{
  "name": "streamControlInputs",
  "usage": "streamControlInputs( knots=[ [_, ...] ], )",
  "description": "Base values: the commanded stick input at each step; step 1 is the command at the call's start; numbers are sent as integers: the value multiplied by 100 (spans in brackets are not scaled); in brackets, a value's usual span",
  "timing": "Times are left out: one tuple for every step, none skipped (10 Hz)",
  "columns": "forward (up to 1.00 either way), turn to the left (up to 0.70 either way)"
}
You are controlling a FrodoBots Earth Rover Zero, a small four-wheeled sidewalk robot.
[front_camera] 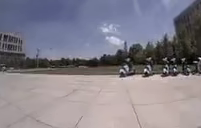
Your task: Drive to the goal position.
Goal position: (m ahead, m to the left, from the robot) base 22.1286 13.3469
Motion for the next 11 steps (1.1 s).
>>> streamControlInputs(
  knots=[
    [70,35],
    [70,35],
    [70,25],
    [70,0],
    [70,0],
    [70,0],
    [70,0],
    [70,0],
    [70,0],
    [70,0],
    [70,0]
  ],
)
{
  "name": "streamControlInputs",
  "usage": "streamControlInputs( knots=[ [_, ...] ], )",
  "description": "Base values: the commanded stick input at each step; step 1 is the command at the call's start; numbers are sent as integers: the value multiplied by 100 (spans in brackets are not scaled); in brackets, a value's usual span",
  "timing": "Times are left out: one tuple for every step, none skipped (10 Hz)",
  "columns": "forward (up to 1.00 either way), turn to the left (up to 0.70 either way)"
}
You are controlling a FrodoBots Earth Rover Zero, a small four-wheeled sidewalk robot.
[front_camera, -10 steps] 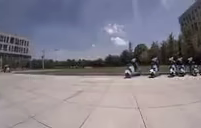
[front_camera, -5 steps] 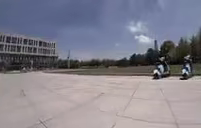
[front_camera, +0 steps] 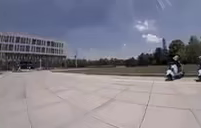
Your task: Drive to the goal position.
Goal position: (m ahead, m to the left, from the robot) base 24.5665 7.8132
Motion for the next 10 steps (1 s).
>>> streamControlInputs(
  knots=[
    [70,0],
    [70,0],
    [70,0],
    [70,-32],
    [70,-35],
    [70,-9],
    [70,0],
    [70,0],
    [70,0],
    [70,-11]
  ],
)
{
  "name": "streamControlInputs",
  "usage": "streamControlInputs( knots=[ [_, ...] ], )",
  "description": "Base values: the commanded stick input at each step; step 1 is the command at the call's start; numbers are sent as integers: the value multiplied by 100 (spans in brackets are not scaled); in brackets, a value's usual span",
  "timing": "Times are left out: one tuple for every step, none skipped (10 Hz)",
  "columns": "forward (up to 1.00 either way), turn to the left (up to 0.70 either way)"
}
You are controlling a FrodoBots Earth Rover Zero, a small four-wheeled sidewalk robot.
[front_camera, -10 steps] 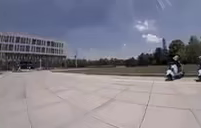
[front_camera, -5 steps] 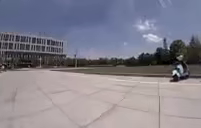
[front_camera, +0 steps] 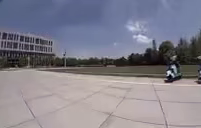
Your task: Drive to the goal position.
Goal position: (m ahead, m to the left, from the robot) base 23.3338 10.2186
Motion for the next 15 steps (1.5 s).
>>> streamControlInputs(
  knots=[
    [70,-26],
    [70,-27],
    [70,0],
    [70,0],
    [70,-14],
    [70,-29],
    [70,-17],
    [70,0],
    [70,0],
    [70,0],
    [70,0],
    [70,0],
    [70,0],
    [70,0],
    [70,0]
  ],
)
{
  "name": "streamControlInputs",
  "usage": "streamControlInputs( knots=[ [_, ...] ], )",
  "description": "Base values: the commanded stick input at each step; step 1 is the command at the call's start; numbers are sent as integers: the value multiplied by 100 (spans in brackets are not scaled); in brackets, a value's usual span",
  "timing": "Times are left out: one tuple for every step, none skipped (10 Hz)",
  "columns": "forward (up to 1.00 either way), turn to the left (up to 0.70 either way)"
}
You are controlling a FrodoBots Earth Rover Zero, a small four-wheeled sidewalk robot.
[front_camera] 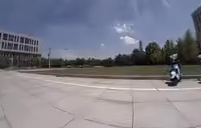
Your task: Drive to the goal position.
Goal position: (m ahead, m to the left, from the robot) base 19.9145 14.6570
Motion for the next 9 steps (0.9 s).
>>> streamControlInputs(
  knots=[
    [70,0],
    [70,0],
    [70,0],
    [70,0],
    [70,0],
    [70,0],
    [70,0],
    [70,0],
    [70,0]
  ],
)
